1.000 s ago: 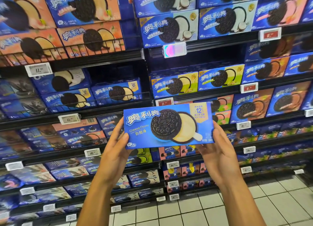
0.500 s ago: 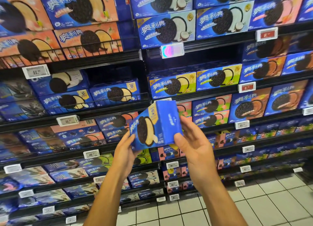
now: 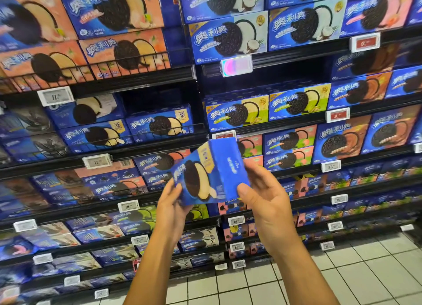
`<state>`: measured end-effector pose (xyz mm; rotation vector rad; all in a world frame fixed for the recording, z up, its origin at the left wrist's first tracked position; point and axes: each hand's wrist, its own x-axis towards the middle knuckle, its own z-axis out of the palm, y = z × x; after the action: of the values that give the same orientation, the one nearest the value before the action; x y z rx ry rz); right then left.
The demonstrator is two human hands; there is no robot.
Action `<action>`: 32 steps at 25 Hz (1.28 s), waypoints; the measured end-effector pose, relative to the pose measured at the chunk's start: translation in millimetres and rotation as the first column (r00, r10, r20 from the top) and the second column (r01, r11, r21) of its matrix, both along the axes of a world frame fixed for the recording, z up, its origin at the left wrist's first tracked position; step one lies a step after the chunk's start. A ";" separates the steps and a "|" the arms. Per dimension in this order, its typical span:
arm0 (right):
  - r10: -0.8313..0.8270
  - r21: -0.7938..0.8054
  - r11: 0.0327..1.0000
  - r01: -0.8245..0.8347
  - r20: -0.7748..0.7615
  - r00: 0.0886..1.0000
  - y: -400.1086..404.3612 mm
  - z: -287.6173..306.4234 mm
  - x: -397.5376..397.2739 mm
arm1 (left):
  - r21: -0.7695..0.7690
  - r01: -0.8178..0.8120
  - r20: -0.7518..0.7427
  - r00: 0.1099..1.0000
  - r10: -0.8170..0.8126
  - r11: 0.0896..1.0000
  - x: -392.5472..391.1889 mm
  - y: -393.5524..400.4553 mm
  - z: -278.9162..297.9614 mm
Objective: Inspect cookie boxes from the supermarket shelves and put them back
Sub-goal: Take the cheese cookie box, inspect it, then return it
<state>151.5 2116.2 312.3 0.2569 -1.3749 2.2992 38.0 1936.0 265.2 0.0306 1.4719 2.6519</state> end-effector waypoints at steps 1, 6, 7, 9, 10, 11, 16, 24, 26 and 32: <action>0.023 -0.108 0.994 -0.019 0.032 0.999 6.6 -4.3 -3.5 | 0.009 -0.078 -0.041 0.996 0.078 0.997 0.5 -3.0 4.4; 0.121 -0.493 0.870 0.006 0.226 0.967 28.0 -35.7 -14.9 | -0.005 -0.338 -0.409 0.860 0.306 0.941 21.1 -8.5 24.2; 0.152 -0.550 0.835 -0.008 0.216 0.964 29.0 -39.3 -16.0 | -0.051 -0.318 -0.469 0.844 0.259 0.947 27.7 -8.3 26.9; 0.165 -0.607 0.794 -0.022 0.181 0.970 30.0 -41.6 -18.5 | -0.134 -0.259 -0.541 0.828 0.149 0.956 38.7 -8.5 32.0; 0.145 -0.605 0.796 -0.011 0.173 0.974 30.7 -41.9 -19.4 | -0.176 -0.233 -0.561 0.822 0.098 0.956 42.5 -9.3 33.2; 0.120 -0.595 0.804 0.004 0.169 0.978 31.2 -42.3 -19.9 | -0.214 -0.216 -0.566 0.822 0.059 0.953 45.2 -10.2 33.8; 0.060 -0.555 0.831 0.025 0.134 0.989 38.2 -36.7 -14.2 | -0.245 -0.240 -0.504 0.859 0.088 0.939 54.5 -4.1 32.1; 0.041 -0.552 0.833 0.039 0.132 0.990 45.1 -32.9 -6.5 | -0.217 -0.276 -0.475 0.868 0.146 0.936 57.4 -2.0 28.3; 0.035 -0.542 0.839 0.052 0.148 0.988 44.1 -34.5 -7.5 | -0.216 -0.276 -0.479 0.866 0.144 0.937 58.5 -3.0 29.2; 0.035 -0.523 0.848 0.083 0.213 0.976 46.5 -46.1 -14.0 | -0.333 -0.246 -0.521 0.853 0.040 0.910 68.5 0.3 37.8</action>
<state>137.5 2162.6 266.2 -0.1925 -0.7616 2.6332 106.4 1936.3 303.0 0.6547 2.2251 2.5156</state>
